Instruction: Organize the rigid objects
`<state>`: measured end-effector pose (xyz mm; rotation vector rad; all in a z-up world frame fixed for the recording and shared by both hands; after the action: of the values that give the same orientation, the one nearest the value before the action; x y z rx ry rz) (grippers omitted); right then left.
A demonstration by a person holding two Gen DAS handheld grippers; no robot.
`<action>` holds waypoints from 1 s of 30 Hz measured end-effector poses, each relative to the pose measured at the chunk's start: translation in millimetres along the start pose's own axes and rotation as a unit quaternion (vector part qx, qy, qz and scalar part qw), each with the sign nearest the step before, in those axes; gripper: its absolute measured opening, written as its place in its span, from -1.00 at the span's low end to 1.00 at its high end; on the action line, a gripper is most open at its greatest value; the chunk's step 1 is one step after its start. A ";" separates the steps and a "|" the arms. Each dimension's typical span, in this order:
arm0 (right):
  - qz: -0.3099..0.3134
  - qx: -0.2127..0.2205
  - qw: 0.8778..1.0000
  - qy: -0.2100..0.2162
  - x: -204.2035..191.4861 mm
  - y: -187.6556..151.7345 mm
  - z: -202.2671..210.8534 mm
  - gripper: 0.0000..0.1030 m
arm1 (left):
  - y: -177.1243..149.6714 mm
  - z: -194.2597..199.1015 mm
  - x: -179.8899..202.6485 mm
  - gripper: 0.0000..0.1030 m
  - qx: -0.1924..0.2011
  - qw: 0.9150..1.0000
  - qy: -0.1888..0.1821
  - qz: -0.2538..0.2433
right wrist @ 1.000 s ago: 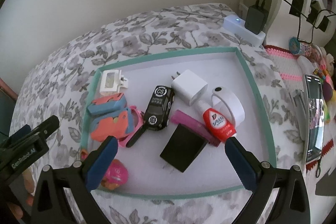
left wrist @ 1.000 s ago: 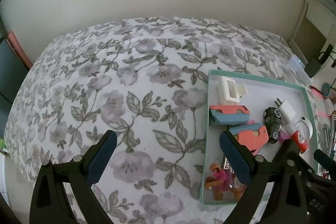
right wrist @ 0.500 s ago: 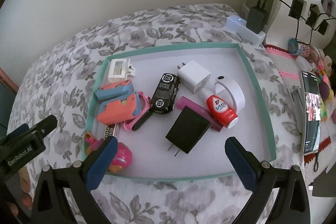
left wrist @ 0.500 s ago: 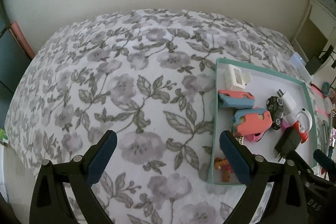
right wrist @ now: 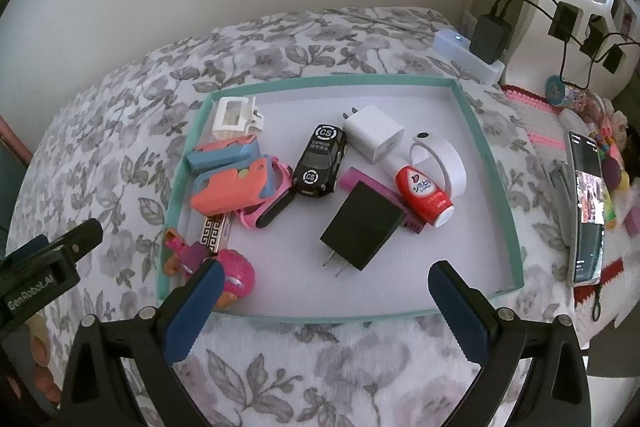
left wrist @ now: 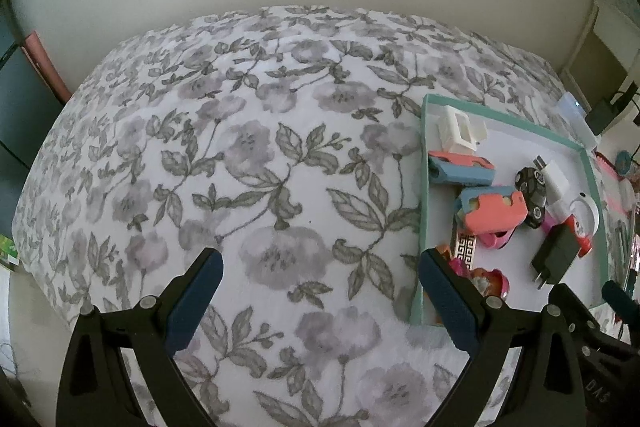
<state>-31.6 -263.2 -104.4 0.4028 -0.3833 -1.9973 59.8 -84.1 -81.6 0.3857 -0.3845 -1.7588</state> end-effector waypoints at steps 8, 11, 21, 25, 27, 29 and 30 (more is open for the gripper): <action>0.000 0.011 1.000 -0.006 -0.5 -0.2 7.0 1.00 | -6.1 0.3 -4.3 0.91 -0.008 1.000 0.014 -0.005; -0.002 0.013 1.000 -0.006 0.3 0.1 8.5 1.00 | -7.2 0.7 -4.1 0.91 -0.009 1.000 0.019 -0.009; -0.004 0.013 1.000 -0.004 1.7 0.4 8.2 1.00 | -8.3 -1.2 -2.7 0.91 -0.015 1.000 0.020 -0.018; -0.002 0.011 1.000 -0.004 0.4 -0.3 7.3 1.00 | -9.4 -2.7 -3.8 0.91 -0.018 0.999 0.022 -0.021; -0.001 0.010 1.000 -0.004 -0.1 -0.4 6.9 1.00 | -9.6 -2.7 -3.4 0.91 -0.018 0.999 0.023 -0.022; -0.001 0.010 1.000 -0.005 -0.4 -0.4 6.7 1.00 | -10.1 -3.2 -3.2 0.91 -0.019 0.999 0.023 -0.024; -0.001 0.010 1.000 -0.004 -0.3 -0.3 6.7 1.00 | -10.3 -3.5 -3.2 0.91 -0.019 0.999 0.023 -0.025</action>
<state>-34.7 -262.2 -98.5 0.4070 -0.4082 -2.0001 53.1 -79.0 -89.2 0.4111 -0.3097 -1.8000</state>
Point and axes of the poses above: each gripper's, at about its wrist camera, not at the fingertips, and z roughly against the way its jaws point, x to its right, y to its top, the point moved 8 cm from there along -z, roughly the way its jaws point
